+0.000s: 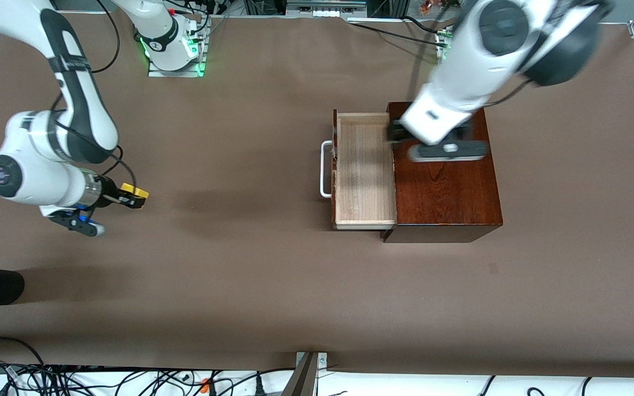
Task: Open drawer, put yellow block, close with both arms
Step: 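Lift the yellow cube with the right gripper while the left gripper withdraws, then carry the yellow cube over the open drawer with the right gripper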
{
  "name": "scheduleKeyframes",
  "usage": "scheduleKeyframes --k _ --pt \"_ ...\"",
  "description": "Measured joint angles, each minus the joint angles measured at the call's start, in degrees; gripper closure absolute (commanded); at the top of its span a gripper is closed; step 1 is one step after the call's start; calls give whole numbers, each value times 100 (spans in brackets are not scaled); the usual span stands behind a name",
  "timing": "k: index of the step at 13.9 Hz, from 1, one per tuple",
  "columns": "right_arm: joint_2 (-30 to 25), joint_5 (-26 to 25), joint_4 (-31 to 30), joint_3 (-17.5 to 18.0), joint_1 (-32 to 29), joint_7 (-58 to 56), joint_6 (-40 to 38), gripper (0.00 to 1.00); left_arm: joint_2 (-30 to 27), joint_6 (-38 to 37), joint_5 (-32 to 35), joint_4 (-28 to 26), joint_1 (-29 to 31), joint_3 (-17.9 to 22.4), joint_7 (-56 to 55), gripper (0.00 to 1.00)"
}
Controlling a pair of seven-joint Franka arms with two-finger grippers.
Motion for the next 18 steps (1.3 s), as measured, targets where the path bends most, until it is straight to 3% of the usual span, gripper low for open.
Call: scheduleKeyframes --k 3,4,7,10,13,18 --pt "1 365 400 186 224 1120 -306 75 -328 -284 -22 -173 677 115 967 0" --pt "2 477 469 259 355 1557 -318 75 -404 -369 -67 -174 712 379 1298 0" --pt "16 666 669 393 908 2845 -314 75 -689 -590 -314 -173 432 1707 2461 0" --pt "65 790 974 411 1588 4055 -299 75 -900 -697 -354 -174 336 2383 3137 0" --pt "89 1054 1246 421 2176 5182 -166 75 -925 -695 -307 -168 163 2412 3135 0" --pt "189 1076 1372 438 3304 7378 929 75 -925 -703 -66 -95 104 2325 3133 0"
